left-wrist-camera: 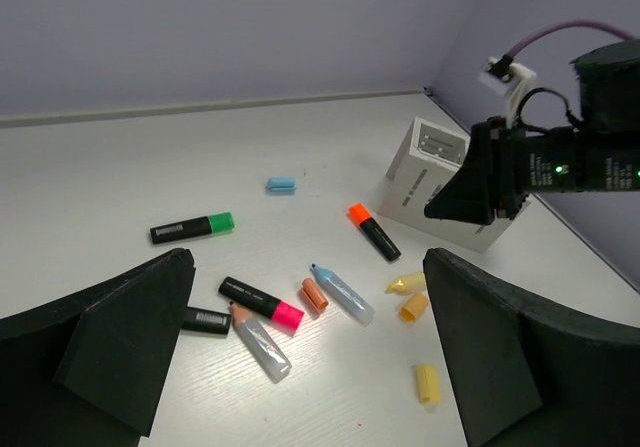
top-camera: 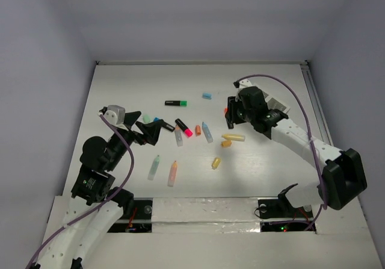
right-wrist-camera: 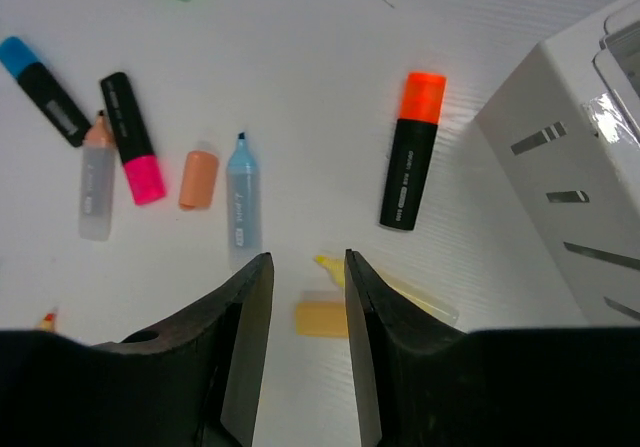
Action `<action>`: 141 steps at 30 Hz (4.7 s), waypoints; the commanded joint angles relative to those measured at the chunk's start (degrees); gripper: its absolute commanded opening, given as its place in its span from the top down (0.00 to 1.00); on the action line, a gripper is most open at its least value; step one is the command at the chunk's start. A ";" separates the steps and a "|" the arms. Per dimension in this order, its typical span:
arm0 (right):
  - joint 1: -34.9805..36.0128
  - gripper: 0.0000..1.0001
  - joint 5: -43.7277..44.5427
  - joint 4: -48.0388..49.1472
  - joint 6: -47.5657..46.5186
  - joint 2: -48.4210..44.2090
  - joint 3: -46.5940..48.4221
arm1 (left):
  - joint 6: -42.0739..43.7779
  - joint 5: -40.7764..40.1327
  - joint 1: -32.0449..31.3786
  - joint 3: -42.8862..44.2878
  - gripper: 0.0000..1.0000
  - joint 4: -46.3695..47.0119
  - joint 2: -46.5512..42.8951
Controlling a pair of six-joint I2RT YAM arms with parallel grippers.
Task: Sort the stationery into containers
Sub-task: Pick up the pen from the center of the board, then place the pen in the storage box, then pick up the pen from the center of the board.
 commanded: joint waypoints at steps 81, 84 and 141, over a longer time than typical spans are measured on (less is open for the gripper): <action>-14.59 0.83 27.55 36.54 -4.43 10.87 5.77 | 0.63 3.59 -0.69 0.89 0.01 3.83 -1.42; -15.12 0.83 28.44 39.80 -7.24 12.63 5.51 | 0.54 2.98 -0.69 0.98 0.01 3.65 -1.15; 16.87 0.20 -17.88 -3.96 -21.05 60.96 61.92 | -1.92 -13.19 -0.16 3.18 0.01 -2.59 -1.24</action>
